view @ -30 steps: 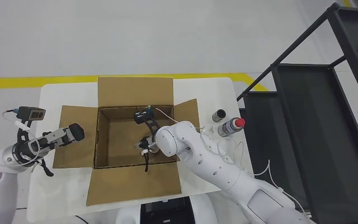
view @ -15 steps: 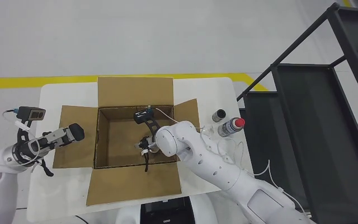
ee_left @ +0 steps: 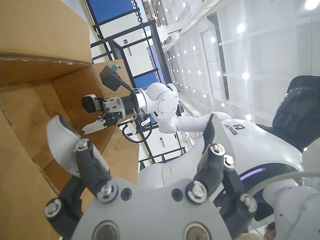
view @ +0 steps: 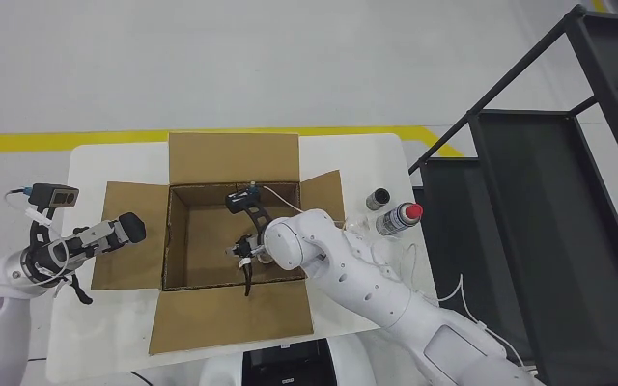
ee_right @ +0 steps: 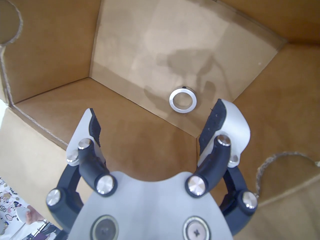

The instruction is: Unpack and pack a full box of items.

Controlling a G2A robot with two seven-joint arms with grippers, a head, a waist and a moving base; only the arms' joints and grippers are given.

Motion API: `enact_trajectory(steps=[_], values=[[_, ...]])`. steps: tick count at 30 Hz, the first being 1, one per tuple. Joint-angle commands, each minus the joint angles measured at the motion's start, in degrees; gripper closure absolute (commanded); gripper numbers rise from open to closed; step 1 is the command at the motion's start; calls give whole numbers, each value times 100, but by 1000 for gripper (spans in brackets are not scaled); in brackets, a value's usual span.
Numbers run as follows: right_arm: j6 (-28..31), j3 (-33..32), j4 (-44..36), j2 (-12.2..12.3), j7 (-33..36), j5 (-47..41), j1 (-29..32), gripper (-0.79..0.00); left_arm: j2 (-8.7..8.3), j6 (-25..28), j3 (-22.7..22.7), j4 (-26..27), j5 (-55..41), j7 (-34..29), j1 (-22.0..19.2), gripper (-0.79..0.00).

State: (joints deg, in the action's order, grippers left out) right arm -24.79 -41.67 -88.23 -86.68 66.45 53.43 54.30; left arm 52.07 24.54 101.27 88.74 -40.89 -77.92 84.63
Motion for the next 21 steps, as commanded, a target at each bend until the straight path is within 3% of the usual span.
enact_trajectory(steps=[1,12,21], values=[[-100,81,120,-69,-176,-74,-118,-785,0,0,0,0,0,0,0,-785],[-260,594,1055,-434,-1098,-185,-528,-785,0,0,0,0,0,0,0,-785],[-260,594,1055,-434,-1098,-185,-528,-785,0,0,0,0,0,0,0,-785]])
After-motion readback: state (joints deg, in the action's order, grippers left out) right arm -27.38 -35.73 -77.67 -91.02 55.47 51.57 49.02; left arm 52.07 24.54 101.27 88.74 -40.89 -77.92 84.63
